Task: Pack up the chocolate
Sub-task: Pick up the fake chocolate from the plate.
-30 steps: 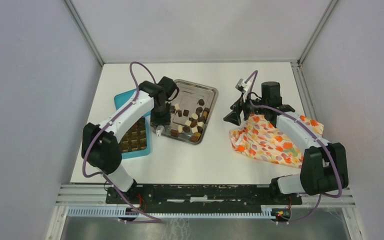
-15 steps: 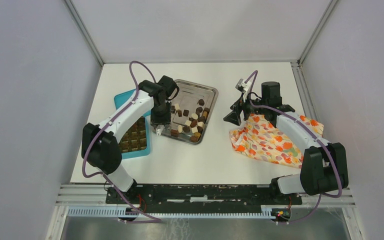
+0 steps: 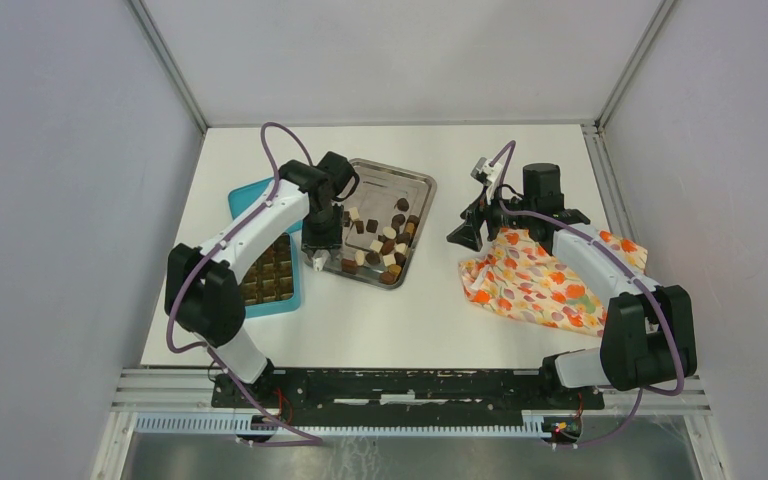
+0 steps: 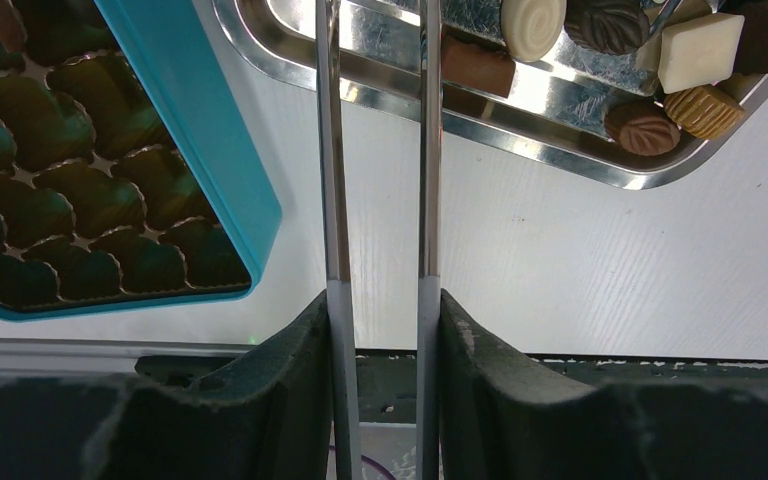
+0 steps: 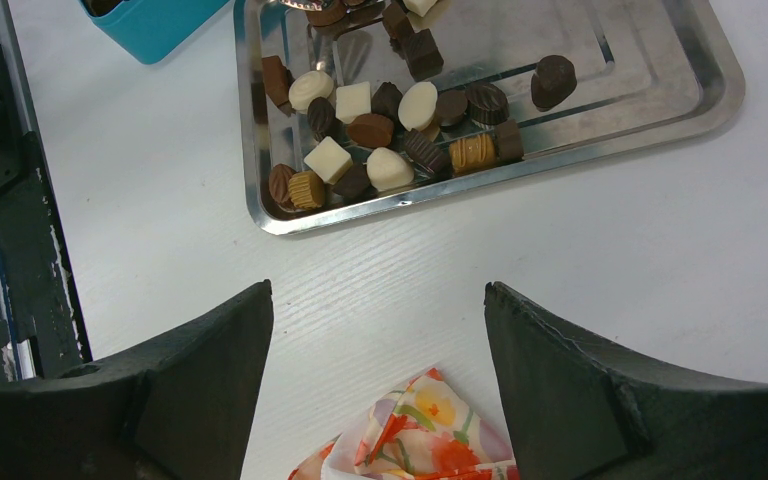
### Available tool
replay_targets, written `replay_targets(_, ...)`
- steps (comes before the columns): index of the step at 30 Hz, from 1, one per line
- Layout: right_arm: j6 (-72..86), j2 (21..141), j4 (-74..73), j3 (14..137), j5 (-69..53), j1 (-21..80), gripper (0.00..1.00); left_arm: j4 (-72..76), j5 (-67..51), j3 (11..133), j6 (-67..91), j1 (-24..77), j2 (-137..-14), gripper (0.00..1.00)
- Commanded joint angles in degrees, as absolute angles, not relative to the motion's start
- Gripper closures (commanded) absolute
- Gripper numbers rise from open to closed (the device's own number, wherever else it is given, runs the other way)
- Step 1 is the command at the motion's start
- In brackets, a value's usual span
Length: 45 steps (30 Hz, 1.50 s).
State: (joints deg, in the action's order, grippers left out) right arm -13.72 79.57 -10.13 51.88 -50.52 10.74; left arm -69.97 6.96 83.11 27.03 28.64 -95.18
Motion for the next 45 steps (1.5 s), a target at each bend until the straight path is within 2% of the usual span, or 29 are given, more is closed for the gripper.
replay_targets(1,-13.62,79.21,-8.22,51.68,-51.42,10.55,0.17,-69.7,6.87,84.78,24.46,28.85,-95.23,0.57)
replay_targets(45,-13.8,79.03,-8.26,51.5,-51.42,10.58,0.17,-69.04,6.4,83.43,24.26,29.11,-96.74,0.56)
